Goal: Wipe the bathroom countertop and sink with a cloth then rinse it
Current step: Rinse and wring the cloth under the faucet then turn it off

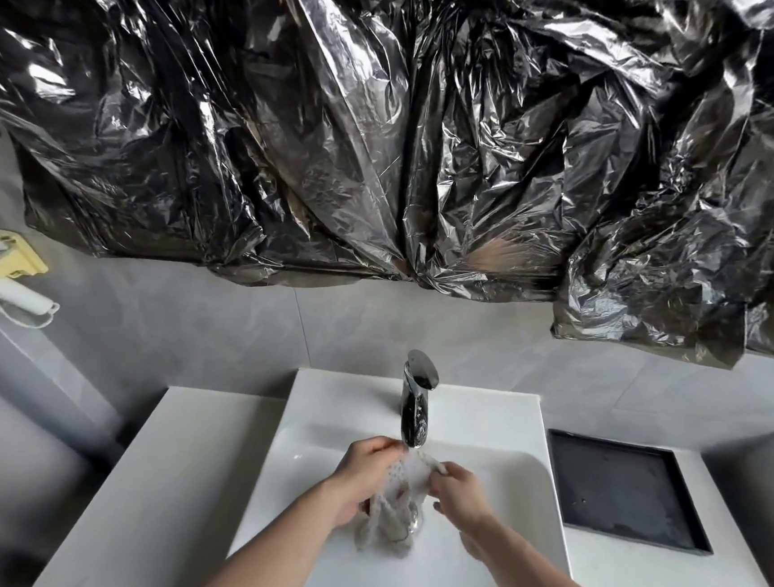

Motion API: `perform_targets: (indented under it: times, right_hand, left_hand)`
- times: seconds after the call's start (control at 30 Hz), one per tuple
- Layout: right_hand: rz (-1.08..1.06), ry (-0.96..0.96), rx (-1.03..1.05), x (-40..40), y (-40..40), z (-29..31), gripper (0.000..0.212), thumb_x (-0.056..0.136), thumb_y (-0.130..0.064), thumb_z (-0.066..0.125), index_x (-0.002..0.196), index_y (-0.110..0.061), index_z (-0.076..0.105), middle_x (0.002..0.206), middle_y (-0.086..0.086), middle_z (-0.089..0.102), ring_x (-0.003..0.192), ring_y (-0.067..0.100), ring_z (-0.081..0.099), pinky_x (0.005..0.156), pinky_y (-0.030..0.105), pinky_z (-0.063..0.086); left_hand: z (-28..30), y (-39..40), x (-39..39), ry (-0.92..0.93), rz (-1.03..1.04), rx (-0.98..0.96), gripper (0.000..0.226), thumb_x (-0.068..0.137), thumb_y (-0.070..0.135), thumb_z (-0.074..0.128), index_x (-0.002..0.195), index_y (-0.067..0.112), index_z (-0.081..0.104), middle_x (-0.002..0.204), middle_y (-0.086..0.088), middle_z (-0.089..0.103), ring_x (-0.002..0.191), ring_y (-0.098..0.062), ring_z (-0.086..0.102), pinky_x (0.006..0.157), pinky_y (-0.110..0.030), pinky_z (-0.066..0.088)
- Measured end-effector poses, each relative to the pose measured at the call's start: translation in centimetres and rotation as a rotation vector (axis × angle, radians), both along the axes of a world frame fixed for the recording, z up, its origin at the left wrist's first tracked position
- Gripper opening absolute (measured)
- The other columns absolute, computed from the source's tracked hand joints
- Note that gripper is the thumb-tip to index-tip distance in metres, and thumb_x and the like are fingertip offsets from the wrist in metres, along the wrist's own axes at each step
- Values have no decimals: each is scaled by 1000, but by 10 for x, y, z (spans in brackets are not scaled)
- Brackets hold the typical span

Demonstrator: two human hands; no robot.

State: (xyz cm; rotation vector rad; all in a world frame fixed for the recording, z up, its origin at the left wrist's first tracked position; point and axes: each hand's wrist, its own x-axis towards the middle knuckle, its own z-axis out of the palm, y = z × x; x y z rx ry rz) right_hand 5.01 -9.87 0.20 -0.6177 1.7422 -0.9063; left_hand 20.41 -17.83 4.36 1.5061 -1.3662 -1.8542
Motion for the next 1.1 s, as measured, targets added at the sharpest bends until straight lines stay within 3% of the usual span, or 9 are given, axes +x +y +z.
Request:
perform_targets:
  times: [0.1,0.23,0.33,0.47,0.6,0.7,0.83,0.93,1.1]
  right_hand:
    - [-84,-107,-36,7,-7,5,23,94,-1,43,95,-4,66,80,7,64,73,20,55,66,30,47]
    - [-75,-128,-54,7,-12,13,18,95,-25,57,80,-15,62,58,-4,51,47,12,42,43,21,31]
    - [53,-86,-48,7,-12,16,41,103,-48,54,78,-17,61,52,-7,49,42,11,40,42,22,30]
    - [265,11,-15,6,-10,10,50,88,-68,66,90,-17,70,64,-11,61,50,4,53,48,19,41]
    - [427,64,-94,6,-11,14,47,88,-61,69,106,-19,77,66,-14,66,58,-2,56,61,15,44]
    - [496,165,-128,8,-17,19,55,86,-70,65,88,-16,74,69,-13,56,61,4,46,62,21,39]
    - [419,370,-139,4,-29,20,41,95,-32,68,60,-18,52,50,-11,47,48,1,37,51,20,33]
    - [255,269,-117,0,-31,25,40,97,-11,53,59,-21,51,51,-10,54,52,6,44,49,18,35]
    - [117,-35,-111,-3,-18,32,43,110,-31,40,76,-13,58,60,10,57,46,20,49,43,25,35]
  left_hand:
    - [3,1,4,50,-12,82,18,93,29,74,104,14,79,103,-4,80,103,-20,73,85,-29,51]
    - [1,-4,13,-46,-29,-20,18,89,28,79,104,17,80,102,3,79,103,-10,69,79,-21,48]
    - [2,-8,18,26,101,-36,6,92,19,77,96,16,80,93,3,80,89,-7,75,71,-13,52]
    - [7,-9,18,78,164,1,9,94,12,73,101,10,78,101,-12,79,81,-13,75,63,-18,55]
    - [4,-9,20,44,205,-30,6,93,15,75,98,16,77,101,-7,78,91,-18,72,73,-23,56]
    - [1,-14,24,33,258,-46,13,91,18,78,104,15,78,102,-7,79,98,-24,74,78,-28,58]
    - [0,-22,33,-12,200,-34,11,92,24,76,102,22,79,85,-3,75,70,-22,65,55,-23,46]
    - [-5,-27,38,-78,91,-38,38,83,16,80,120,24,73,96,-4,71,62,-21,50,46,-23,33]
    - [-9,-16,32,-152,-153,-45,72,65,3,81,133,17,62,127,-7,62,84,-18,65,60,-33,54]
